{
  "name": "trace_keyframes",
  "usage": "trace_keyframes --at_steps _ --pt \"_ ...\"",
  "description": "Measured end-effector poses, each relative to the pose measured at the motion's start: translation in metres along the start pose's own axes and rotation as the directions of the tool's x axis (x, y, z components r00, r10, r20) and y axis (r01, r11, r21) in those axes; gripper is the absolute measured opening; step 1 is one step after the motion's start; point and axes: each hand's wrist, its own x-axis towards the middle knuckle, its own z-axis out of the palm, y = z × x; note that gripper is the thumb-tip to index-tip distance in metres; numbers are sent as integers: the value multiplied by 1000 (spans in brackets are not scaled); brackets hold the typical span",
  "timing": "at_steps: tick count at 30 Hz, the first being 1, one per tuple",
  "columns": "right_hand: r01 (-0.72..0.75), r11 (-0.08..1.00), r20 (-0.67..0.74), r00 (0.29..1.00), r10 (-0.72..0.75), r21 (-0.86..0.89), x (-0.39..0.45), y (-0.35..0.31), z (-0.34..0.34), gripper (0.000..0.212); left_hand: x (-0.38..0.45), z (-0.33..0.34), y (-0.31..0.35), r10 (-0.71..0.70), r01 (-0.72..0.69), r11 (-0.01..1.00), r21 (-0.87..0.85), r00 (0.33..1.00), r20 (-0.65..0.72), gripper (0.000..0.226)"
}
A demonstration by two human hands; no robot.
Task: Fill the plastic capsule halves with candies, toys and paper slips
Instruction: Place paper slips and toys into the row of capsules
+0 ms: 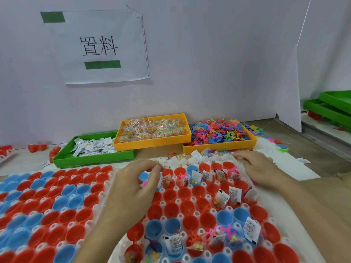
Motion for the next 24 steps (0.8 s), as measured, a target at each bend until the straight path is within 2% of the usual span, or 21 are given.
trace_keyframes --at_steps 5,8,14,16,20,23,24 --pt "22 999 -120 992 -26 -28 0 7 -1 25 0 0 0 6 -6 1000 -6 1000 -5 22" --pt "59 997 -211 976 -47 51 0 11 1 12 0 0 1 6 -6 1000 -12 1000 -7 22" --pt "61 997 -428 903 -37 43 2 14 -4 19 0 0 2 5 -5 1000 -21 1000 -8 22" --pt "57 998 -401 915 -38 35 2 16 -6 17 -1 -1 3 0 0 1000 -30 1000 -5 23" --pt "-23 1000 -179 984 20 -15 2 16 -2 16 -1 -1 4 -4 4 999 -40 1000 2 23" --pt "-26 1000 -150 988 26 5 1 13 -2 6 -1 -1 4 -3 3 999 -47 1000 -4 23" --pt "-25 1000 -152 988 26 13 1 14 -3 11 -1 -1 3 -4 4 999 -47 1000 -5 23"
